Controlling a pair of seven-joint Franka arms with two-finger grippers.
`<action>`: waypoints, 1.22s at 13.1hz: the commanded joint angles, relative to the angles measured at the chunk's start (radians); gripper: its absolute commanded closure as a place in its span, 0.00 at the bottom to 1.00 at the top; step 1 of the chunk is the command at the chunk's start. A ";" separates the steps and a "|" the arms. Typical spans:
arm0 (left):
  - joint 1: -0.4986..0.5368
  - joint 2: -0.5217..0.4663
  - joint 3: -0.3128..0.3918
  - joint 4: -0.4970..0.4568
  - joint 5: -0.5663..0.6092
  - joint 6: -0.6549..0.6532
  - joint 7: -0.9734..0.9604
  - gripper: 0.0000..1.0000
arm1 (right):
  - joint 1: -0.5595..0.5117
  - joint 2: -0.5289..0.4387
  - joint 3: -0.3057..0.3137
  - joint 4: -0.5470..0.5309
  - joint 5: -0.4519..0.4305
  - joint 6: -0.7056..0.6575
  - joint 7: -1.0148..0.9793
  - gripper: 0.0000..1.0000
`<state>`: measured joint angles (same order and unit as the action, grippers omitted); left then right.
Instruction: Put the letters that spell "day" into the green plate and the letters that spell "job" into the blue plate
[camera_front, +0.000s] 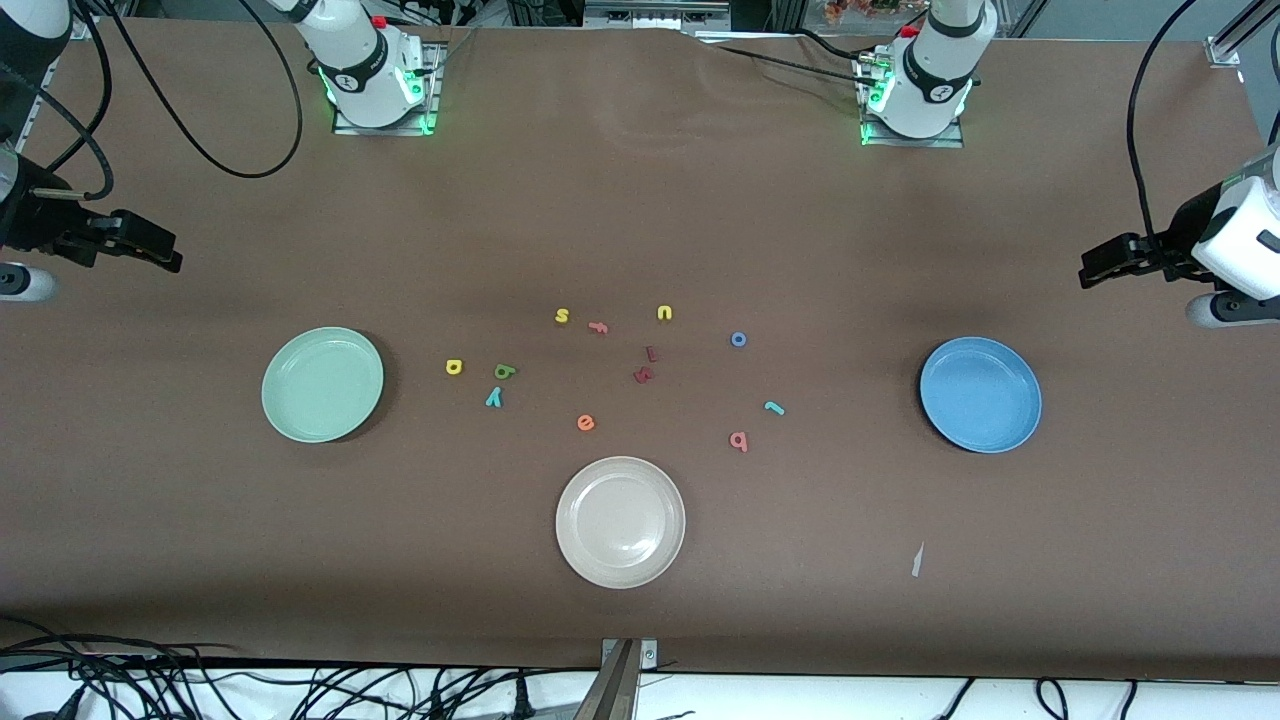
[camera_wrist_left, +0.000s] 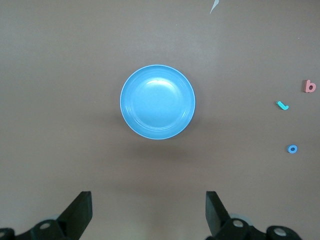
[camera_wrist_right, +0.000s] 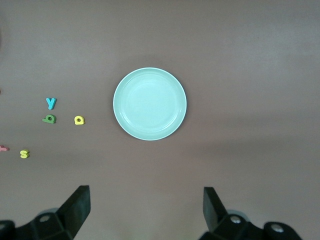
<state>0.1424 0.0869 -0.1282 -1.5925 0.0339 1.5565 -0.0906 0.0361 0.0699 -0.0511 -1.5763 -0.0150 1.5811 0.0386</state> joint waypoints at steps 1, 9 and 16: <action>0.003 -0.004 -0.004 -0.004 0.011 0.008 0.022 0.00 | 0.005 -0.029 0.000 -0.031 -0.014 0.004 0.029 0.00; 0.003 -0.001 -0.004 -0.004 0.011 0.008 0.020 0.00 | 0.004 -0.038 -0.003 -0.042 -0.014 0.007 0.030 0.00; 0.003 0.004 -0.004 -0.004 0.011 0.008 0.022 0.00 | 0.004 -0.039 -0.006 -0.056 -0.014 0.008 0.029 0.00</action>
<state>0.1424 0.0952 -0.1282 -1.5925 0.0339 1.5566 -0.0906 0.0361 0.0662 -0.0540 -1.5857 -0.0160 1.5807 0.0541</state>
